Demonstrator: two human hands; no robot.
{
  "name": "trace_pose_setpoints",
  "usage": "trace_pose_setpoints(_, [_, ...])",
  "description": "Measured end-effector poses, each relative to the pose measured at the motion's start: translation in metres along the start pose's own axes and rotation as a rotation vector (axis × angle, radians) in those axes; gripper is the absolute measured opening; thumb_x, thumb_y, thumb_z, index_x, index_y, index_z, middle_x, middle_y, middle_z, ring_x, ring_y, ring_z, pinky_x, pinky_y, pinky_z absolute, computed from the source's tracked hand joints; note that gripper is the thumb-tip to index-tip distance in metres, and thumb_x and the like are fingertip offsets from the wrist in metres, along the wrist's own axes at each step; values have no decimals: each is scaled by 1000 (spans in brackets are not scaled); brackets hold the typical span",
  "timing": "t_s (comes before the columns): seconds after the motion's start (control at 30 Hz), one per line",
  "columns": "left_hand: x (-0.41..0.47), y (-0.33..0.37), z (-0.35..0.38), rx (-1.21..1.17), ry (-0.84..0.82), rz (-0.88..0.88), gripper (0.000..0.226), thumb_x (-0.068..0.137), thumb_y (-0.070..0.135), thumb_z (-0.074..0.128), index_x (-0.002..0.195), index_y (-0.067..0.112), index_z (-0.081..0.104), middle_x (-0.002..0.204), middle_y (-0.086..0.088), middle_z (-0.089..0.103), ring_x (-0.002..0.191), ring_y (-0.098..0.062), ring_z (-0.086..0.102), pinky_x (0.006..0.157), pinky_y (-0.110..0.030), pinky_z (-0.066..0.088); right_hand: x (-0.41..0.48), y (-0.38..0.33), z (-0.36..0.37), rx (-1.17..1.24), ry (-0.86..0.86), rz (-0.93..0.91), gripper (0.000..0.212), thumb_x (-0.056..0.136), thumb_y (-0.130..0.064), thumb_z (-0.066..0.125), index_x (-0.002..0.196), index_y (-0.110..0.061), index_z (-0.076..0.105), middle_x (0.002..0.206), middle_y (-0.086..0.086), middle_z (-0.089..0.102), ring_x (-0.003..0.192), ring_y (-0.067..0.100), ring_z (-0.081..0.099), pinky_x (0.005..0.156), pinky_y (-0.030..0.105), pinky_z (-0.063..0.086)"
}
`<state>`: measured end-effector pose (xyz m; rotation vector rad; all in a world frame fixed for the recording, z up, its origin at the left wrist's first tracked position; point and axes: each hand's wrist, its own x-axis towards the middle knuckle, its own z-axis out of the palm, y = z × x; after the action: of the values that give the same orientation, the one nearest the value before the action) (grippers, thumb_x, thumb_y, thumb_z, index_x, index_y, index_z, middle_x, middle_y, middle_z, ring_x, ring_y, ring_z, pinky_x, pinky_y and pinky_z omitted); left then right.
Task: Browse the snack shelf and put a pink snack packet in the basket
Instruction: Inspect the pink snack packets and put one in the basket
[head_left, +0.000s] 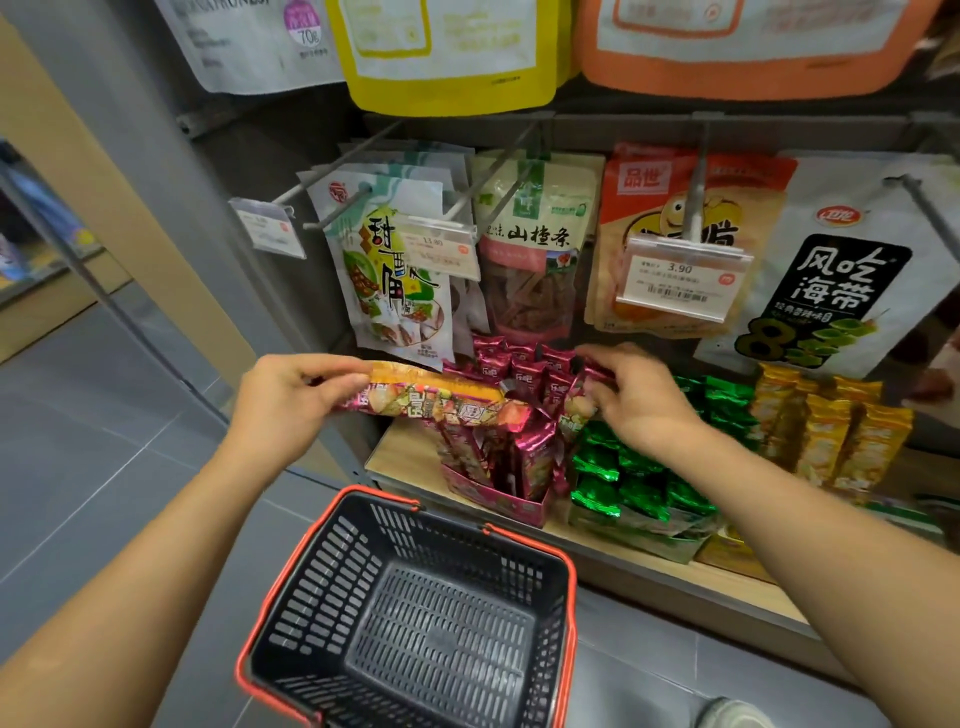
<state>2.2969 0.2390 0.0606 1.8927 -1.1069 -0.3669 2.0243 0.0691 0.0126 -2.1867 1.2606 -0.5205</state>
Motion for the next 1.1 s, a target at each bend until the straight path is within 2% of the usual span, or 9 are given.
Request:
trace_pose_setpoints(0.1, [-9, 0, -13, -141, 0, -75, 29, 83, 12, 73, 73, 40, 78, 78, 4, 75, 81, -21, 72, 69, -28, 60, -3, -2, 22, -30, -4, 26, 38, 91, -11, 63, 126, -23, 53, 114, 7, 64, 94, 20, 60, 82, 24, 42])
trace_pose_setpoints(0.2, [-20, 5, -25, -210, -5, -112, 26, 83, 12, 72, 74, 36, 79, 79, 1, 76, 76, -15, 72, 65, -21, 57, -1, -3, 40, -228, -69, -7, 33, 94, -21, 57, 127, -24, 54, 124, 7, 63, 116, 30, 54, 91, 36, 46])
trace_pose_setpoints(0.37, [-43, 9, -41, -254, 17, -172, 21, 81, 13, 73, 74, 32, 79, 80, -2, 76, 75, -15, 72, 66, -23, 59, 3, -19, 53, -487, -313, 53, 60, 92, -31, 53, 147, -38, 28, 153, 7, 25, 140, 34, 17, 109, 57, 24])
trace_pose_setpoints(0.43, [-52, 10, -46, -263, 39, -189, 20, 82, 13, 72, 73, 30, 79, 80, -2, 76, 74, -15, 72, 67, -25, 60, -2, -29, 51, -452, -218, 89, 72, 90, -28, 57, 149, -40, 19, 152, 10, 22, 140, 34, 20, 110, 54, 25])
trace_pose_setpoints(0.57, [-68, 14, -52, -281, 45, -204, 18, 83, 10, 71, 75, 25, 79, 81, -4, 76, 76, -18, 71, 68, -26, 60, -8, -55, 28, -86, 112, 6, 41, 94, -24, 51, 135, -25, 52, 134, 9, 51, 123, 27, 45, 103, 43, 40])
trace_pose_setpoints(0.67, [-77, 16, -53, -290, -4, -193, 18, 83, 9, 71, 78, 24, 80, 82, -5, 76, 78, -19, 71, 71, -29, 61, -28, -78, 1, 542, -414, 127, 43, 93, -58, 48, 114, -27, 68, 124, 5, 66, 108, 16, 60, 96, 41, 51])
trace_pose_setpoints(0.77, [-85, 16, -53, -314, -18, -188, 21, 84, 9, 70, 78, 27, 80, 82, -5, 76, 76, -17, 71, 68, -25, 60, -50, -85, -13, 526, -854, 58, 56, 75, -76, 52, 115, -39, 68, 123, -4, 66, 109, 18, 64, 86, 33, 49])
trace_pose_setpoints(0.93, [-93, 13, -65, -434, -105, -195, 13, 76, 22, 72, 86, 26, 79, 88, -4, 76, 81, -17, 72, 66, -22, 57, -73, -80, -11, 565, -642, -84, 42, 72, -39, 77, 110, -20, 71, 107, 0, 74, 103, 19, 68, 95, 31, 50])
trace_pose_setpoints(1.1, [-101, 12, -68, -407, -325, -58, 45, 61, 4, 82, 97, 26, 66, 93, -1, 72, 78, -12, 66, 65, -20, 54, -87, -77, -13, 576, -508, -131, 27, 70, -28, 82, 97, -31, 75, 81, -10, 74, 72, 2, 66, 66, 13, 48])
